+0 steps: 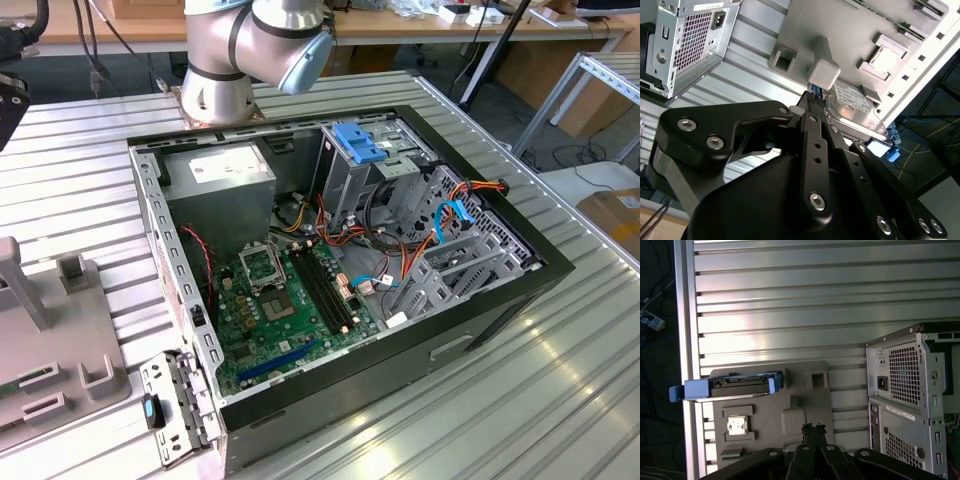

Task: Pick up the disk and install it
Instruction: 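Reach for the disk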

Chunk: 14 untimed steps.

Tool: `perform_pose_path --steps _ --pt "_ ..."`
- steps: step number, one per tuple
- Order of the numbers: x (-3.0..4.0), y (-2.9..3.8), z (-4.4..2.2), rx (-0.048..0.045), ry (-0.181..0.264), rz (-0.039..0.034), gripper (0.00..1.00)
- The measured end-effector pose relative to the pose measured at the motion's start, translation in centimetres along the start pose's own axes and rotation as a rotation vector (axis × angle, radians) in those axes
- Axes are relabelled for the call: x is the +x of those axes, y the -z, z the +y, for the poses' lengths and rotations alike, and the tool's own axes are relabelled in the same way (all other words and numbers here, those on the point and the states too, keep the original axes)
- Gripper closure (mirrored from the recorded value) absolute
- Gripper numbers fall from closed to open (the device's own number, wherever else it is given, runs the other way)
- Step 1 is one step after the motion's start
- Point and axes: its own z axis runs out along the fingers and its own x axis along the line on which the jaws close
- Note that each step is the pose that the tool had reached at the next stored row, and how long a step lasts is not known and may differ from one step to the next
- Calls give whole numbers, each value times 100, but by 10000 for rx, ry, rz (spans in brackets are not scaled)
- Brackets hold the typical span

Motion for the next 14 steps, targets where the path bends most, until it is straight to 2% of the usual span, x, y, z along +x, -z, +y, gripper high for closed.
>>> perform_pose_path --steps 9,14 --pt "34 1 -2 0 -2 0 89" --pt "237 4 -18 -1 -1 1 89"
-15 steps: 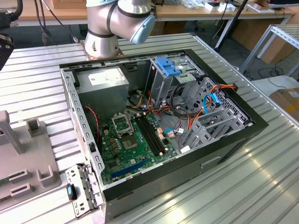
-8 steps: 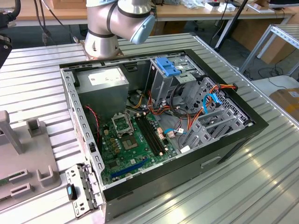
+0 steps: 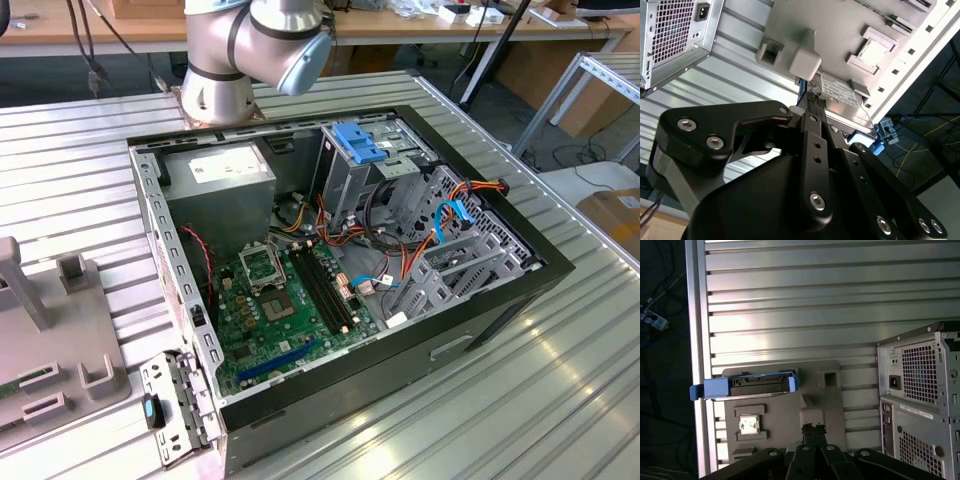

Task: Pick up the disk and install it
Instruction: 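Reach for the disk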

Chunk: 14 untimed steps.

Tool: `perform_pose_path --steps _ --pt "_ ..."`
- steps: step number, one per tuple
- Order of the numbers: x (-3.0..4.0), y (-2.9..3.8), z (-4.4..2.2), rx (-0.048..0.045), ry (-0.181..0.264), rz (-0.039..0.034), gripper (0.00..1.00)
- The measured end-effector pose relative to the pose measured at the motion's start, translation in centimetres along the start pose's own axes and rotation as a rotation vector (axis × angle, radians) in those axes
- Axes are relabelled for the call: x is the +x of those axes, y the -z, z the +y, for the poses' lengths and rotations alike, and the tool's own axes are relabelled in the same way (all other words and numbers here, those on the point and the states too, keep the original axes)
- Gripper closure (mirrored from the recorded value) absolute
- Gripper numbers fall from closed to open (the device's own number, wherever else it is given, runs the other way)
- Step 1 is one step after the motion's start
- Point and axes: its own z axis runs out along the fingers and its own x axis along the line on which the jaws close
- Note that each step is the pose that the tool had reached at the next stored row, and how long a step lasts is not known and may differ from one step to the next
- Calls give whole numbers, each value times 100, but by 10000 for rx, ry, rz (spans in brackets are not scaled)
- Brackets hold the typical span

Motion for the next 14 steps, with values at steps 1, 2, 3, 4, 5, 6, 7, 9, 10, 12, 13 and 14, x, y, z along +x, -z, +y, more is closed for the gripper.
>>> perform_pose_path --steps 1,2,3,4,5,6,7,9,10,12,13,14 --pt "58 0 -4 0 0 -1 89" --pt "77 0 -6 -1 0 -1 89" --pt "94 0 -7 -1 0 -1 89" --pt "124 1 -9 0 1 -1 89" --pt "152 1 -12 -1 1 -1 89" --pt "158 1 -12 -1 1 -1 89" --pt "161 2 -13 0 1 0 89" --pt "162 2 -12 -1 0 -1 89" --pt "163 2 -12 -1 1 -1 89" --pt "164 2 -12 -1 1 -1 89" --pt "166 1 -3 -1 -1 -1 89" --pt "167 1 5 -1 0 -1 89"
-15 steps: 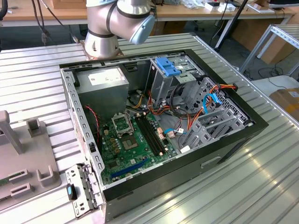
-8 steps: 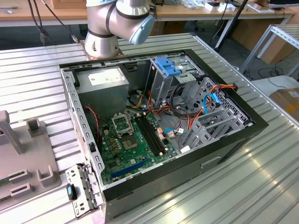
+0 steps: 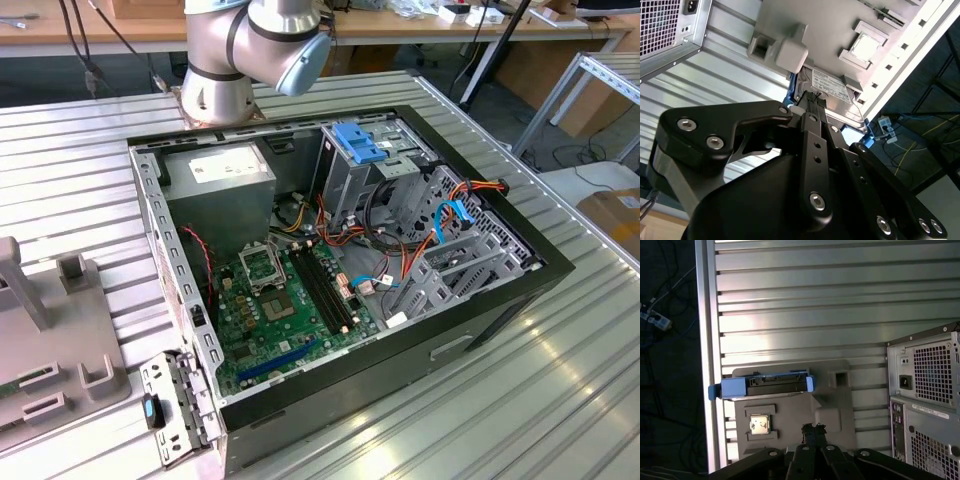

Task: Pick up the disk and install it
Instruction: 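Reach for the disk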

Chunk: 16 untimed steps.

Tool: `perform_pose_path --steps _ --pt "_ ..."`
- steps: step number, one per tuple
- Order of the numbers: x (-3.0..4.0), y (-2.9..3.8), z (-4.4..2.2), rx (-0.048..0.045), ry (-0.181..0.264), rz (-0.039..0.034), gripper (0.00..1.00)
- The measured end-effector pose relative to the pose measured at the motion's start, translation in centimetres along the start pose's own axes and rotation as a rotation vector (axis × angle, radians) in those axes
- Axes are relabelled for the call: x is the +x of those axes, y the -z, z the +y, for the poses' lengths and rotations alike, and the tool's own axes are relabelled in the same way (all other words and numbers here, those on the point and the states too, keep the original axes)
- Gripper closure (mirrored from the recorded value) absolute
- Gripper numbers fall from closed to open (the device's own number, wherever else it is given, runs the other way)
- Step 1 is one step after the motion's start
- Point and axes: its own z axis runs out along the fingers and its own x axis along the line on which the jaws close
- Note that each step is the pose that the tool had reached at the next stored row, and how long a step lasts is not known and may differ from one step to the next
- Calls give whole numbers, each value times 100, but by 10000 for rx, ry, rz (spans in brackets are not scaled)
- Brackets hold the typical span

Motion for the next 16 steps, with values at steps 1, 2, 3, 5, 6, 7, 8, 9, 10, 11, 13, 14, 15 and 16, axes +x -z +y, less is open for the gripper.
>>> perform_pose_path --steps 1,2,3,5,6,7,8,9,10,11,13,14,15,16 --pt "1 0 5 0 0 0 89" --pt "2 -1 11 0 0 -1 89" --pt "6 -1 26 0 0 -1 89" --pt "10 -2 48 0 0 0 89" --pt "12 -3 55 0 0 0 89" --pt "13 -2 60 0 0 0 89" --pt "15 -3 68 0 0 0 89" --pt "16 -3 72 0 0 0 89" --pt "17 -3 78 0 0 0 89" --pt "19 -4 86 0 0 0 89" --pt "19 -4 90 0 0 0 89" --pt "20 -4 90 0 0 0 89" --pt "20 -4 91 -1 0 -1 89" --pt "20 -4 91 0 0 0 89"
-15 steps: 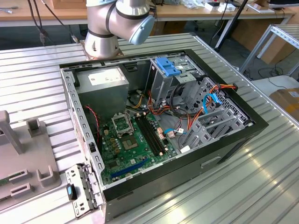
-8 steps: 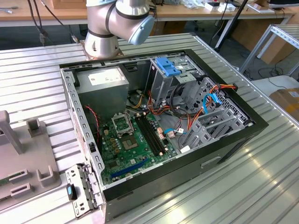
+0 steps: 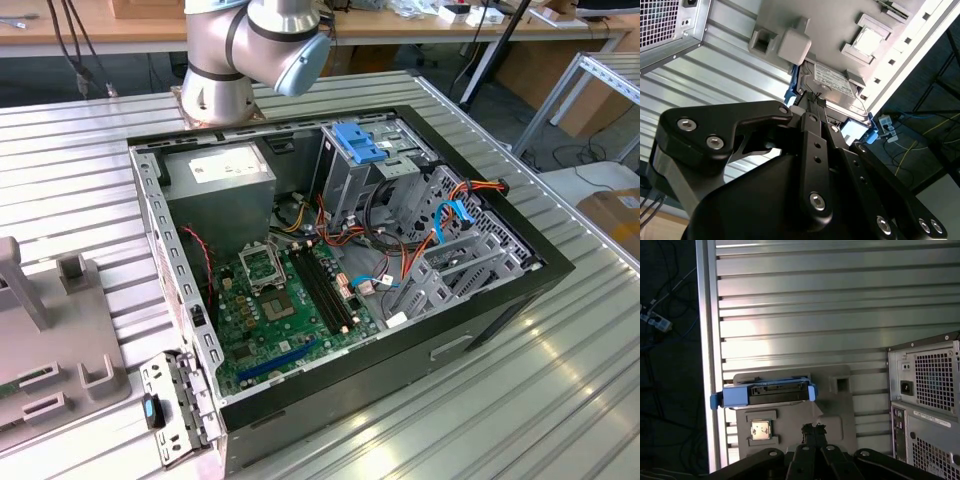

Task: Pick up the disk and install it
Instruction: 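Reach for the disk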

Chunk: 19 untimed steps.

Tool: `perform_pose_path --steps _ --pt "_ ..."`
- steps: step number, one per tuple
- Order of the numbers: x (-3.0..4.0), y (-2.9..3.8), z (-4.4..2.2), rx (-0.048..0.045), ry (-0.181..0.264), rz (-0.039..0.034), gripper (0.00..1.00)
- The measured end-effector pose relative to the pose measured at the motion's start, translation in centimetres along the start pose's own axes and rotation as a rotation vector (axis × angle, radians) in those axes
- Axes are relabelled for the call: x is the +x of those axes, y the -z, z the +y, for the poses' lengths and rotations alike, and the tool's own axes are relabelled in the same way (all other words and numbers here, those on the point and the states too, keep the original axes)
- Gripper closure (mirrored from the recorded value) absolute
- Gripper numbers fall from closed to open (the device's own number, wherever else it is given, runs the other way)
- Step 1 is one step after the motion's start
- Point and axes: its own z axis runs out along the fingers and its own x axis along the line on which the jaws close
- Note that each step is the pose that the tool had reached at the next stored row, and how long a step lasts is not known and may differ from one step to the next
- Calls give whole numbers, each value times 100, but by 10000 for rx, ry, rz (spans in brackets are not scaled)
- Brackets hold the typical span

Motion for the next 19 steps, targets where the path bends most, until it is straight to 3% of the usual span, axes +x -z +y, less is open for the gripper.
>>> perform_pose_path --steps 6,16,19 --pt "9 0 1 0 -1 0 89" --pt "161 4 -11 -1 -1 -1 89" --pt "164 5 -11 0 0 1 89"
